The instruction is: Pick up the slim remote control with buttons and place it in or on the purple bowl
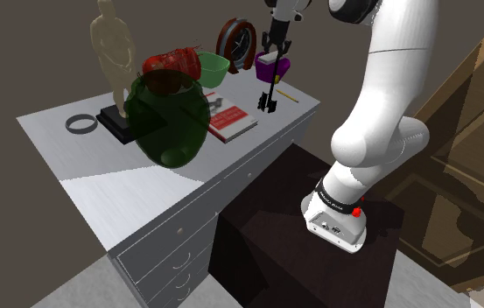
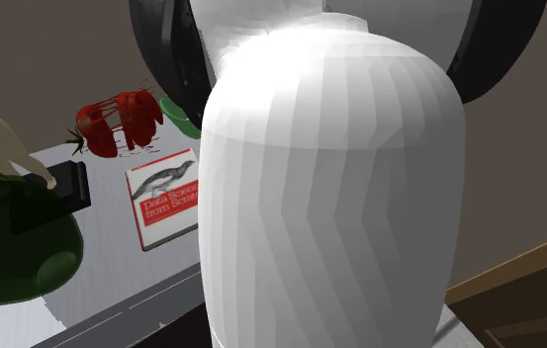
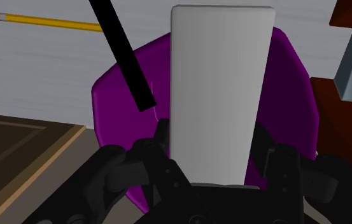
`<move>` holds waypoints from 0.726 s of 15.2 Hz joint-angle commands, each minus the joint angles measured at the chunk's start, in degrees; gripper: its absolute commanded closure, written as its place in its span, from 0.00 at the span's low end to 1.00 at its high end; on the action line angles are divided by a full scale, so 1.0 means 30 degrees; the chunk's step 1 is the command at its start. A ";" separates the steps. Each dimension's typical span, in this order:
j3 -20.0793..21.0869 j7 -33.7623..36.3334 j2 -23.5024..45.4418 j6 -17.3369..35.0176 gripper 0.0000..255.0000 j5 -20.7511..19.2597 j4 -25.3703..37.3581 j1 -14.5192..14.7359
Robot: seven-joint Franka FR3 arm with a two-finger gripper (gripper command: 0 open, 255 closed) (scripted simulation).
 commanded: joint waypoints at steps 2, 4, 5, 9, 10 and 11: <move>-0.0013 -0.0004 0.0020 -0.0001 0.00 -0.0003 -0.0002 -0.0016; -0.0013 -0.0005 0.0018 -0.0003 0.00 -0.0003 -0.0002 -0.0016; -0.0013 -0.0004 0.0017 -0.0002 0.00 -0.0003 -0.0003 -0.0016; -0.0043 0.0044 -0.0345 -0.1746 0.00 -0.0066 0.1383 -0.0015; -0.0049 0.0054 -0.0399 -0.2224 0.00 -0.0077 0.1807 -0.0021; -0.0049 0.0054 -0.0399 -0.2224 0.00 -0.0077 0.1807 -0.0021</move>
